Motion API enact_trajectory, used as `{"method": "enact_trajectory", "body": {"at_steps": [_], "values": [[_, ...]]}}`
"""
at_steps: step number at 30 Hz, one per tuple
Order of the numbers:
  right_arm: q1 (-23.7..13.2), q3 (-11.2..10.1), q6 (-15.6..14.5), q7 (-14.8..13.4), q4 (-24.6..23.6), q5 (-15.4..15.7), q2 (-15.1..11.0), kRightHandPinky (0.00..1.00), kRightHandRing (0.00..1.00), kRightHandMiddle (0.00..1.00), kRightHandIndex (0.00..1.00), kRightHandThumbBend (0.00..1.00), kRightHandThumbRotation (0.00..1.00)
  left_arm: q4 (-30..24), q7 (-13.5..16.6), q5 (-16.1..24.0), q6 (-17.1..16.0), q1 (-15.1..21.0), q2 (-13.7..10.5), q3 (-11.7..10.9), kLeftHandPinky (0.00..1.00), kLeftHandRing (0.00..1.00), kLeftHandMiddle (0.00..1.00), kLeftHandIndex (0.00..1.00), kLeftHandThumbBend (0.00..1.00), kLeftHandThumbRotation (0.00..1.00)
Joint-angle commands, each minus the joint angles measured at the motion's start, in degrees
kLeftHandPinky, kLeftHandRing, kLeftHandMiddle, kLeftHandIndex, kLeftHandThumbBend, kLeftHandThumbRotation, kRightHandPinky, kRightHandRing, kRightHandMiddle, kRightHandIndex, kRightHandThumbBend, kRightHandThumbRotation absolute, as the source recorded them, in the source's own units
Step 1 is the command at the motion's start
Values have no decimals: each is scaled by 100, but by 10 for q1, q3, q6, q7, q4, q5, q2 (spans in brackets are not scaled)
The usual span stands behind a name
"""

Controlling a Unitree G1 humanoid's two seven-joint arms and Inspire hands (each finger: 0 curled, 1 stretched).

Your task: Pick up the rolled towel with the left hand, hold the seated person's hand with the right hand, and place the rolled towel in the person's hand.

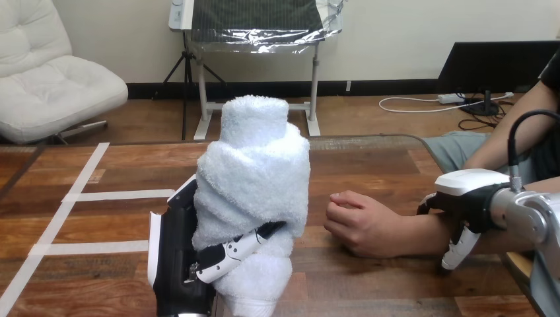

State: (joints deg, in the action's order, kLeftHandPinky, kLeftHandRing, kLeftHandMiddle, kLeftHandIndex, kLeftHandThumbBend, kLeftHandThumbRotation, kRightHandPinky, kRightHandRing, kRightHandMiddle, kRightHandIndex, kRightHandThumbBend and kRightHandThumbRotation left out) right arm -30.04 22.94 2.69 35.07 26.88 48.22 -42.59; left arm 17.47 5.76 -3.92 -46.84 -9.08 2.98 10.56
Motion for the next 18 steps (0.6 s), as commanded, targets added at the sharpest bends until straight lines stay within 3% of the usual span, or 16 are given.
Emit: {"method": "enact_trajectory", "body": {"at_steps": [1, 18], "values": [[-32, 16, -8, 2, 23, 6, 15, 90, 92, 94, 89, 69, 28, -43, 2, 2, -15, 20, 44, 1, 24, 32, 40, 49, 60, 0], [-39, 36, -4, 2, 48, 1, 24, 71, 79, 84, 85, 68, 29, -54, 2, -4, -7, 14, 46, 4, 24, 32, 39, 49, 61, 0]]}}
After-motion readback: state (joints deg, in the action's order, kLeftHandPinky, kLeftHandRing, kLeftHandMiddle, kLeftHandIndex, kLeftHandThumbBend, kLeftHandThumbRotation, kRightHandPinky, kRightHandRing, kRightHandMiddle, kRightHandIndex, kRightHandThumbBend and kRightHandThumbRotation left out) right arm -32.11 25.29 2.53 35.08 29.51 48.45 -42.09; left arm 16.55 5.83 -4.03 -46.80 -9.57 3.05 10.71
